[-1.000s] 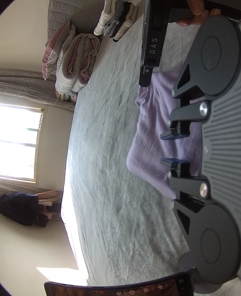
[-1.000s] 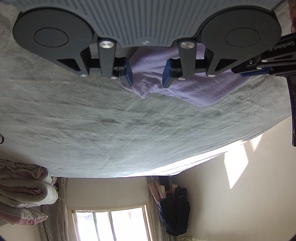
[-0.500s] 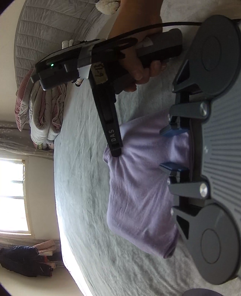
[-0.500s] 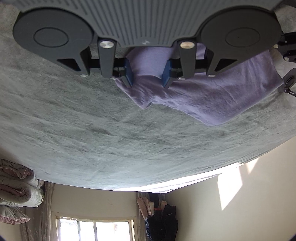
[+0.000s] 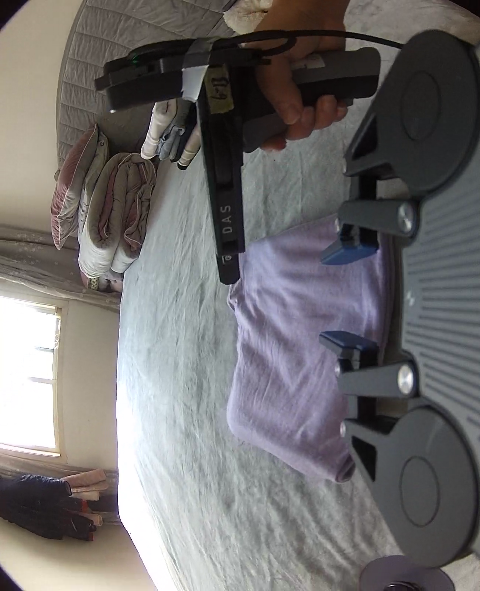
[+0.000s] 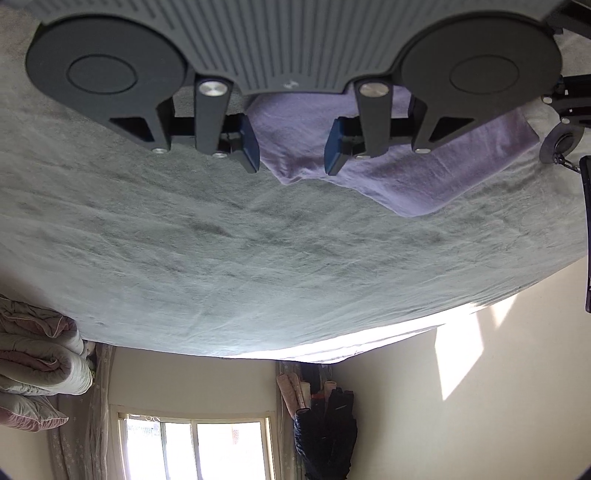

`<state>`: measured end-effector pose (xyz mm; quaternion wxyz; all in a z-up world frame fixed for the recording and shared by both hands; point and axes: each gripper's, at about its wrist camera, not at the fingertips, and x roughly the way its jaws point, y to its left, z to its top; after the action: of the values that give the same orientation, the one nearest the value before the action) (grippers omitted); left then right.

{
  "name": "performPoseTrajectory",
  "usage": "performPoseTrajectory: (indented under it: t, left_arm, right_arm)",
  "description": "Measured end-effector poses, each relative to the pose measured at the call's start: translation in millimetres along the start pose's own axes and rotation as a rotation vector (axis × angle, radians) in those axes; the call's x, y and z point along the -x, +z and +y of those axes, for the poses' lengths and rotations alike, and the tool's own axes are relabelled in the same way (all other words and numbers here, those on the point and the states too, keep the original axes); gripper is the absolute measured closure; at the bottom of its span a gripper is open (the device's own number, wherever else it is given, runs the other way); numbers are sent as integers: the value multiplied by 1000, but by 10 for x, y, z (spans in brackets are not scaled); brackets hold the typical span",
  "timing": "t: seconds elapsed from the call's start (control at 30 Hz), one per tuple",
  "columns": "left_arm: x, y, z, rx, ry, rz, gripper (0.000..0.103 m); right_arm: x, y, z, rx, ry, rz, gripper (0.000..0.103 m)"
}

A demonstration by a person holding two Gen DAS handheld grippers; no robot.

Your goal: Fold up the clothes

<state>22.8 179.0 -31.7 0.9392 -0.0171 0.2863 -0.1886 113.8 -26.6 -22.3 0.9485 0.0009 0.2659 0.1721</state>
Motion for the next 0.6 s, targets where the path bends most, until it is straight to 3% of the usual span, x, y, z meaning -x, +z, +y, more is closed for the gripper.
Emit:
performPoseTrajectory:
  t: [0.13, 0.3, 0.43, 0.6]
  left_arm:
    - [1, 25, 105, 42, 53, -41, 61]
    - [-44, -6, 227, 68, 131, 12, 60]
    - [-67, -48, 285, 89, 133, 45, 59]
    - [-32, -91, 288, 77, 125, 55, 55]
  right_arm:
    - [163, -127, 178, 26, 63, 0, 60]
    - [334, -342, 393, 118, 93, 1, 59]
    - [418, -532, 504, 197, 86, 17, 58]
    - [502, -673, 512, 196, 70, 21, 52]
